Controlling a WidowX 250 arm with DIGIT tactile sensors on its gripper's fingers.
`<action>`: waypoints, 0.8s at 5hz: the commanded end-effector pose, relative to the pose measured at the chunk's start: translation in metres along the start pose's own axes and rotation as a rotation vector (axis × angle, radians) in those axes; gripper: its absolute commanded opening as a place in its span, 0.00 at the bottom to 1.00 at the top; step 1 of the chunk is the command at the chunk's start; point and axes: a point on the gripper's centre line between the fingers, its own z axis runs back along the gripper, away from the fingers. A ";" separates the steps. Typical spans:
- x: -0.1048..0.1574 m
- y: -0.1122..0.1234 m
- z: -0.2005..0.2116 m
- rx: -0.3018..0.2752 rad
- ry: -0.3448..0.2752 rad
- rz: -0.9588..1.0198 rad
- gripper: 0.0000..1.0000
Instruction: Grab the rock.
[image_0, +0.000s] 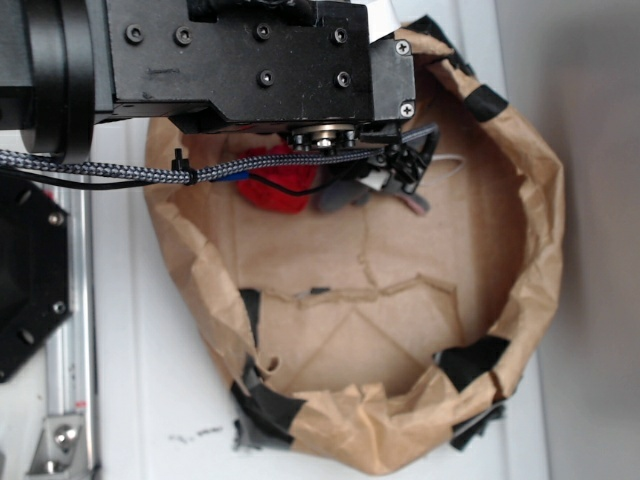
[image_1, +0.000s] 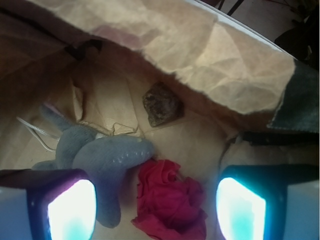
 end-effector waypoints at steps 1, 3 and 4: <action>0.020 0.013 -0.019 -0.073 -0.094 0.140 1.00; 0.045 0.012 -0.044 -0.014 -0.231 0.304 1.00; 0.060 0.022 -0.049 -0.010 -0.241 0.348 1.00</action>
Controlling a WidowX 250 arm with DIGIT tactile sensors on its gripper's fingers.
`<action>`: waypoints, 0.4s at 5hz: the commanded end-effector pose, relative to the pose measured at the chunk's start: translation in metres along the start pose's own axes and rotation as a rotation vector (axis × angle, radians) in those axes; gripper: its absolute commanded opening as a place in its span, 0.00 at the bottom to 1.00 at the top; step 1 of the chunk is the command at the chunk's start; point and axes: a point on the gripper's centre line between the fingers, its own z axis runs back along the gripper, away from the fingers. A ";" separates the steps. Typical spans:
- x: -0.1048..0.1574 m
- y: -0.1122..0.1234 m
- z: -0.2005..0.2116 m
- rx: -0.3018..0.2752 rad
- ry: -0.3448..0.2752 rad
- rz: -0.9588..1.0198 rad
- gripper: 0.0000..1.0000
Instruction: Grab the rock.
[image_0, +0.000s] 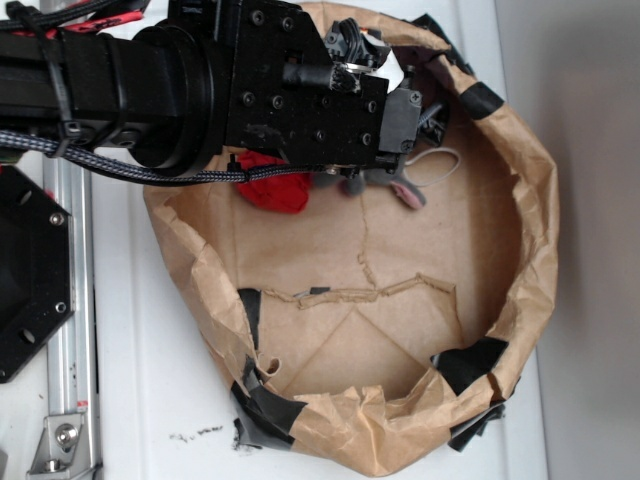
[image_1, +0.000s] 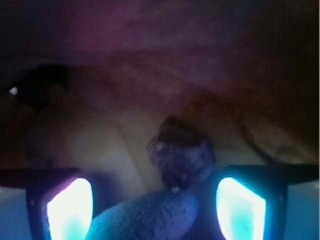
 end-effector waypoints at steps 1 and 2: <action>0.039 0.018 -0.024 0.030 -0.022 0.103 1.00; 0.036 0.017 -0.026 0.020 -0.028 0.064 1.00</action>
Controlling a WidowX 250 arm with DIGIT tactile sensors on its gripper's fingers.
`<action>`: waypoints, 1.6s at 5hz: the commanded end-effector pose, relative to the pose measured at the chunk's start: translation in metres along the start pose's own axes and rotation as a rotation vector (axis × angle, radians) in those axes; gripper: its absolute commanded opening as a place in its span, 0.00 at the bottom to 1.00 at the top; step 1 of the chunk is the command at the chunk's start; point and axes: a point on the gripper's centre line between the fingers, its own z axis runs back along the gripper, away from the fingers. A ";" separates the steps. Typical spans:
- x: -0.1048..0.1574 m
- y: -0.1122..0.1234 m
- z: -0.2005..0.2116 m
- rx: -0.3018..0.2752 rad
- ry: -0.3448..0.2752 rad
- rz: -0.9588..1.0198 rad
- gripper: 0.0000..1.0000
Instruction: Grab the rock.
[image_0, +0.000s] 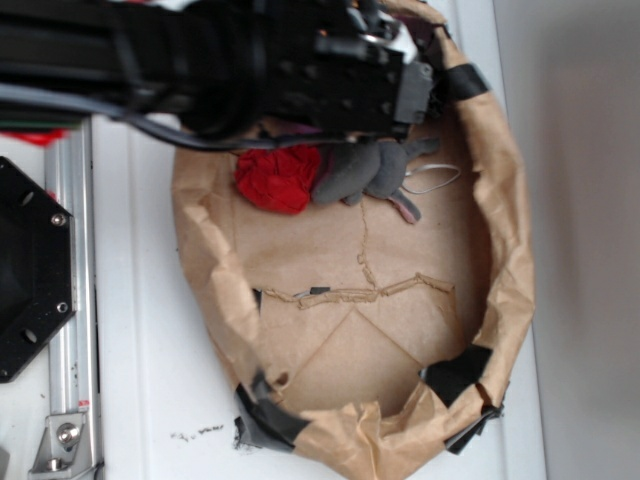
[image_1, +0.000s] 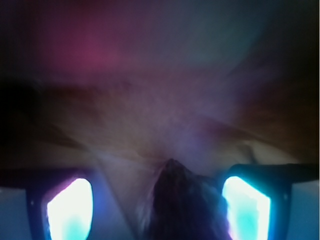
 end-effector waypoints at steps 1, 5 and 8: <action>0.009 0.012 0.008 -0.052 -0.013 -0.051 1.00; 0.017 0.009 0.102 -0.400 0.126 -0.297 0.00; 0.014 -0.005 0.200 -0.521 0.249 -0.793 0.00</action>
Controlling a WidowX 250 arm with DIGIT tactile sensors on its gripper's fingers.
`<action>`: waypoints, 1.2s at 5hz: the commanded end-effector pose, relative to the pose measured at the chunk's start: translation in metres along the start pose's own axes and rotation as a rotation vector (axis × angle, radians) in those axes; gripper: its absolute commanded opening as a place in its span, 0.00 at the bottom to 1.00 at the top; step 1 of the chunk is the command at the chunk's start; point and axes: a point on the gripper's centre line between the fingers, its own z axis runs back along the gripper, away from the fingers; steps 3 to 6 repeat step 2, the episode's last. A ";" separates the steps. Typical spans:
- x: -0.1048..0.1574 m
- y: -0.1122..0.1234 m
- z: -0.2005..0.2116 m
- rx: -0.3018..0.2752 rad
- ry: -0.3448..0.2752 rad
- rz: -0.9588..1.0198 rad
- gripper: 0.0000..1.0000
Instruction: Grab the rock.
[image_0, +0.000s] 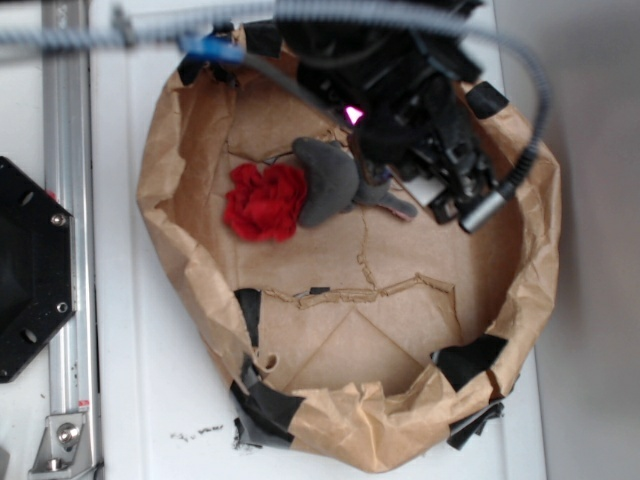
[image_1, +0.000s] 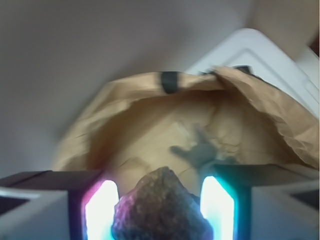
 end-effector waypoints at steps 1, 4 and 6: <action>0.007 0.004 0.010 0.103 0.031 -0.305 0.00; -0.001 0.000 0.001 0.164 0.031 -0.379 0.00; -0.001 0.000 0.001 0.164 0.031 -0.379 0.00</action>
